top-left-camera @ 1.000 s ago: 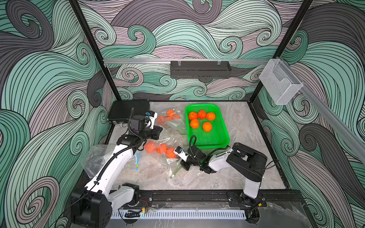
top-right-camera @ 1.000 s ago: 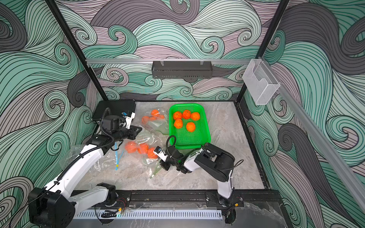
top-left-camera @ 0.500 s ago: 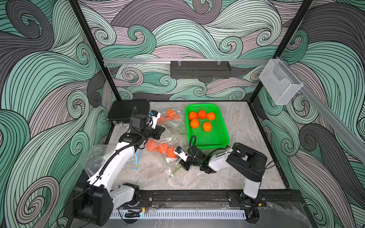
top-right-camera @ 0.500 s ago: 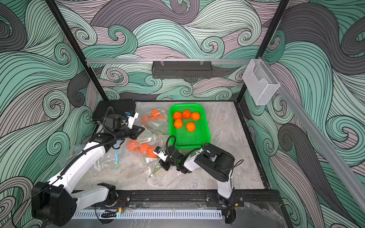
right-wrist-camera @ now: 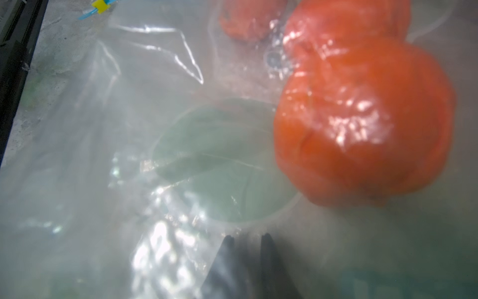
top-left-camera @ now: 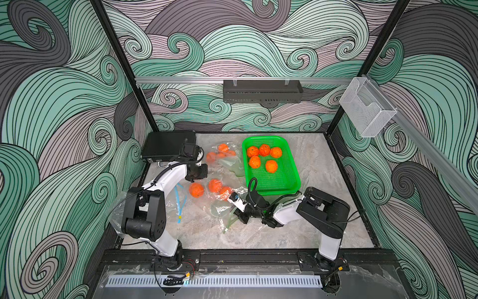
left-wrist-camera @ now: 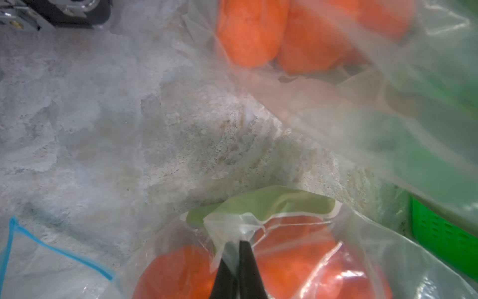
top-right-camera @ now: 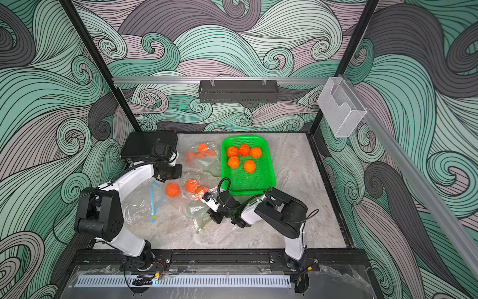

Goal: Open the zip-top bag and take out the orange
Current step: Adjust the zipper food storage bag at the center of the board, then pick up the orange from the zipper food storage bag.

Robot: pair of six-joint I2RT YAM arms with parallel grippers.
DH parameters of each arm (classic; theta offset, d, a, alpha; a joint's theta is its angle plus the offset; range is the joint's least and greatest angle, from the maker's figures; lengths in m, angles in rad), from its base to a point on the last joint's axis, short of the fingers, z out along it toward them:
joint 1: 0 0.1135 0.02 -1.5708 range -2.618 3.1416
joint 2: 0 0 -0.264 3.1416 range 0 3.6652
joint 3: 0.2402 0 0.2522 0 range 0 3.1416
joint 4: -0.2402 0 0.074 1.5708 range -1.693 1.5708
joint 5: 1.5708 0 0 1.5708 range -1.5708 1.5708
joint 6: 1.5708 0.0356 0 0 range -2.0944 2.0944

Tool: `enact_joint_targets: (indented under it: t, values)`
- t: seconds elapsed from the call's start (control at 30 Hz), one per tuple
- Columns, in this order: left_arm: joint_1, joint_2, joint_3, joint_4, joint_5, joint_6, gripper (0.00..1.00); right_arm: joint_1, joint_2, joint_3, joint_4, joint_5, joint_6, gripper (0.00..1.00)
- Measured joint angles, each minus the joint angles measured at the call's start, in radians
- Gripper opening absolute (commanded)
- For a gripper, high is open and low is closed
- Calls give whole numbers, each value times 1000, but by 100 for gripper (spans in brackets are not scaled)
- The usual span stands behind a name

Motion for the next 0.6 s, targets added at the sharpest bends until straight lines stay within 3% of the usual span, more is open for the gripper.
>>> enact_joint_targets:
  t: [0.3, 0.6]
  values:
    - [5, 121, 42, -34, 16, -45, 0, -5, -101, -61, -37, 22, -11, 60]
    - [10, 233, 152, -147, 34, -97, 0, -6, -108, 83, -111, 35, -16, 75]
